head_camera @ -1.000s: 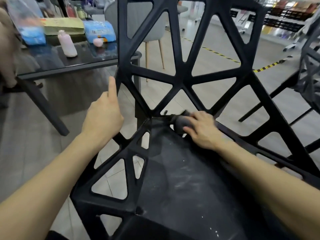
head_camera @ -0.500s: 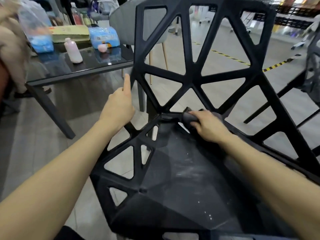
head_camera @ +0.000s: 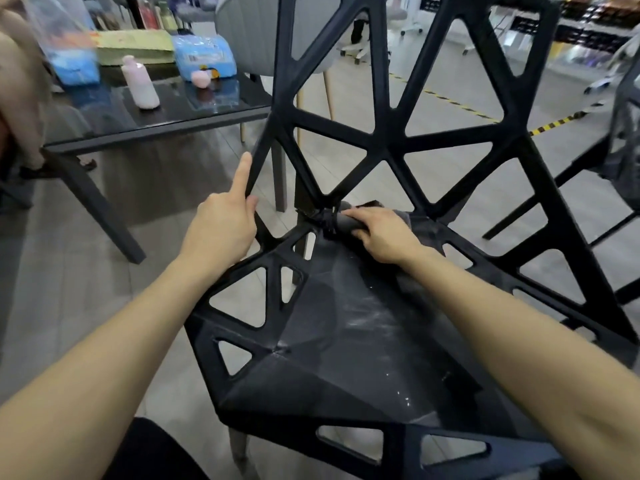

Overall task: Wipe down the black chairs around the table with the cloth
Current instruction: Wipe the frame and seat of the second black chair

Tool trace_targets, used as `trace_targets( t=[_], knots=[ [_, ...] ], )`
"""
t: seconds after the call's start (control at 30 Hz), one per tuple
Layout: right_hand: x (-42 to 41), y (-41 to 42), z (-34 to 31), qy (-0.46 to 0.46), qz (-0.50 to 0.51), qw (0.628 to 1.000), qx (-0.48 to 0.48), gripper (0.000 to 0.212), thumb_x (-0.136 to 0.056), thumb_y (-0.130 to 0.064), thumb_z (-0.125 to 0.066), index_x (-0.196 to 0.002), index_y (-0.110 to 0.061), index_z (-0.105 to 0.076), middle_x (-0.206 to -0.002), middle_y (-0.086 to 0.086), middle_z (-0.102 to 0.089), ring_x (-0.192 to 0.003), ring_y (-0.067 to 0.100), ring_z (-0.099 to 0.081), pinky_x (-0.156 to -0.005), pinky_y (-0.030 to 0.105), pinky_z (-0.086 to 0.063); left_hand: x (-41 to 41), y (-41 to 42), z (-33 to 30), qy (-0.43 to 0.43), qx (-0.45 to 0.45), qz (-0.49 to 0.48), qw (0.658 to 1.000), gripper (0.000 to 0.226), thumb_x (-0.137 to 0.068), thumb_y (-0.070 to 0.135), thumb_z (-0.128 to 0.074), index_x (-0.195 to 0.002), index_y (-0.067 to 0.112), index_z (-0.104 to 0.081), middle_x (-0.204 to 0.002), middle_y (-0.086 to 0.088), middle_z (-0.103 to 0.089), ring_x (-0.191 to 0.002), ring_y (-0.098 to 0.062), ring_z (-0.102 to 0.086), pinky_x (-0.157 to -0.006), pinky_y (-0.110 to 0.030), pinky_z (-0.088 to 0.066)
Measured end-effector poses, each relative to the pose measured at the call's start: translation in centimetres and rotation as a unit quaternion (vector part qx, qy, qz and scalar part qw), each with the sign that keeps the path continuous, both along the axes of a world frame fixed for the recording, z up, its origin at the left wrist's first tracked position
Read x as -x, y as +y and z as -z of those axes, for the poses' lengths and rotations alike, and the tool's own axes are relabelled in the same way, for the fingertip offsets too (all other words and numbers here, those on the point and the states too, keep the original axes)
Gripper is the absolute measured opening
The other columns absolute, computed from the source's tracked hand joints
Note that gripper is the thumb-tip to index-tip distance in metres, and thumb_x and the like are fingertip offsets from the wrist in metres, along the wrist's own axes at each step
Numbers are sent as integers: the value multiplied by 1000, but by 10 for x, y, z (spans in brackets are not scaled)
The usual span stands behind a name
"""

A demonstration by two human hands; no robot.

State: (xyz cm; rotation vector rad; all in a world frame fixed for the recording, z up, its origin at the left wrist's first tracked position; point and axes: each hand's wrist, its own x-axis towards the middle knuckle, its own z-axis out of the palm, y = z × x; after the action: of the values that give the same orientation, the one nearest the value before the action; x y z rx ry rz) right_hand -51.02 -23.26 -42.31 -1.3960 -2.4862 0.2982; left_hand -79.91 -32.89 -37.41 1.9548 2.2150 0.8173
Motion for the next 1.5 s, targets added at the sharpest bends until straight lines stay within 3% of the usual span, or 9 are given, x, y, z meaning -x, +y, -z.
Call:
trace_targets(
  t=[0.23, 0.37, 0.5, 0.73, 0.83, 1.0, 1.23, 1.33, 1.5],
  knots=[
    [-20, -4, -64, 156, 71, 984, 54, 23, -97, -44, -71, -112, -31, -59, -97, -11, -77, -92, 14, -71, -80, 33, -49, -2, 4, 0, -11, -1, -2, 1000, 63, -115, 35, -38, -169, 46, -7, -65, -14, -61, -57, -37, -62, -70, -55, -60],
    [-15, -5, -42, 53, 48, 995, 66, 28, -100, -49, -65, -122, -32, -65, -129, -1, -72, -118, 21, -68, -98, 35, -52, -4, 4, -1, 2, -4, -7, 1000, 64, -116, 36, -38, -170, 44, -6, -67, -13, -59, -63, -35, -58, -66, -48, -51],
    [13, -24, 9, 14, -2, 995, 101, 66, -109, -46, -49, -166, -20, -27, -168, 4, -41, -152, 24, -40, -125, 38, -30, -5, 2, -1, 10, -7, -10, 1000, 64, -116, 35, -38, -171, 42, -7, -66, -12, -57, -66, -38, -56, -70, -48, -48],
    [20, -124, 12, 20, -95, 987, 127, 80, -103, -65, -49, -167, -49, -3, -170, -14, -33, -158, 20, -29, -127, 43, -28, -5, 0, -1, 20, -16, -17, 1000, 65, -116, 34, -39, -172, 41, -7, -66, -10, -51, -64, -33, -48, -71, -49, -45],
    [6, -94, 10, 6, -138, 986, 96, 70, -108, -51, -50, -168, -43, -15, -170, -6, -37, -155, 17, -31, -128, 36, -25, -5, 1, 0, 19, -20, -12, 1000, 65, -116, 33, -40, -172, 40, -8, -65, -10, -51, -59, -28, -45, -70, -48, -44],
    [1, -2, 10, 28, 89, 993, 77, 69, -107, -37, -52, -168, -25, -22, -173, 6, -29, -157, 29, -33, -125, 41, -30, -2, 5, 3, 25, -21, -17, 999, 64, -116, 36, -38, -171, 44, -6, -69, -15, -50, -64, -38, -51, -68, -47, -44],
    [2, -123, 11, 28, -192, 975, 109, 65, -109, -27, -56, -166, -39, -28, -171, -16, -33, -156, 3, -31, -127, 22, -22, -2, 5, 4, 16, -32, 2, 999, 66, -115, 31, -42, -172, 38, -9, -67, -14, -48, -65, -37, -50, -66, -48, -44],
    [4, -56, 7, -9, -57, 996, 72, 63, -109, -26, -52, -167, -26, -28, -178, -11, -13, -160, 10, -22, -130, 34, -23, -3, 2, 2, 10, -27, 8, 1000, 66, -116, 30, -42, -173, 38, -9, -67, -12, -50, -62, -36, -49, -66, -46, -41],
    [36, -47, -1, 39, 65, 994, 80, 77, -104, -17, -51, -170, -31, -13, -172, 1, -31, -155, 22, -33, -125, 33, -26, -1, 1, 4, 70, -44, 12, 996, 68, -115, 30, -42, -173, 29, -6, -68, -13, -54, -61, -36, -52, -61, -46, -42]
  ],
)
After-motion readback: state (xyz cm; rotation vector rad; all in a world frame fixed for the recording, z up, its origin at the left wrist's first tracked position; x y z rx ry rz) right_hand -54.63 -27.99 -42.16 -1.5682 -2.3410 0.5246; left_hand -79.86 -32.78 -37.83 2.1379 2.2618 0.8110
